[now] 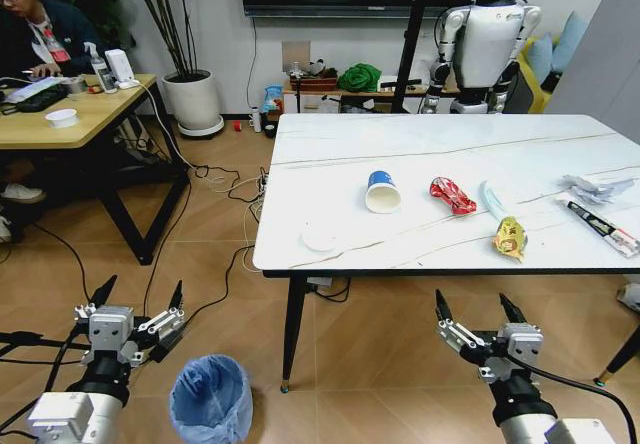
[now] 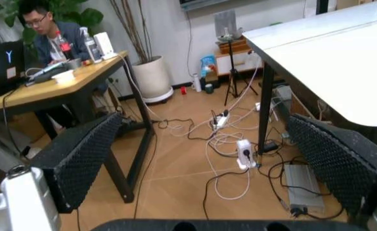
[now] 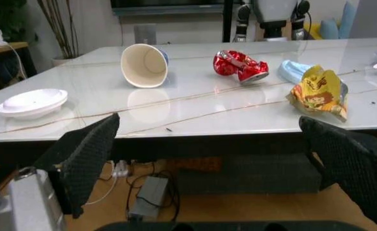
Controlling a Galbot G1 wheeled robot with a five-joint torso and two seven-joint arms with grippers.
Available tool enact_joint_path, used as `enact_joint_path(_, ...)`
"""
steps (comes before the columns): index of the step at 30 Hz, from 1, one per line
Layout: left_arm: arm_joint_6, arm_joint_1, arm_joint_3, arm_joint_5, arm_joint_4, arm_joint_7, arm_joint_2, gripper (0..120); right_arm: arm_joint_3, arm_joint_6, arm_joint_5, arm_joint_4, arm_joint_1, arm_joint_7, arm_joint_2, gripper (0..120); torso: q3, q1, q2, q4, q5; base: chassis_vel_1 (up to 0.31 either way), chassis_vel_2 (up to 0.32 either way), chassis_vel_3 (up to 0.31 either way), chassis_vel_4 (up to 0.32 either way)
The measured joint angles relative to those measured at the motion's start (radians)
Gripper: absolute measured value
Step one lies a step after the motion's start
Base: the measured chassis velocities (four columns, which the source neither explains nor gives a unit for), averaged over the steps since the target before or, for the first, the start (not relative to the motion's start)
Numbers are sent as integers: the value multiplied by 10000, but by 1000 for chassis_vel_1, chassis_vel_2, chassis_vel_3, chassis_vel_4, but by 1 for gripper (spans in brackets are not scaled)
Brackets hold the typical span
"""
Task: Pick up the trash bin and place the trash from the table into it.
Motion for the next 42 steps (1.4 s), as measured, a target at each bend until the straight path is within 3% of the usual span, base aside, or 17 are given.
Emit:
enact_joint_path(19, 35, -13, -159, -78, -55, 139, -12, 100, -41, 51, -70, 2, 12, 9, 0, 100, -13, -10, -22, 0, 0, 0, 0, 0, 0)
enact_joint_path(42, 4, -95, -121, -118, 166, 230, 26, 100, -164, 135, -281, -7, 41, 13, 1, 100, -651, -506, -1160, -1, 0, 0, 0, 0, 0)
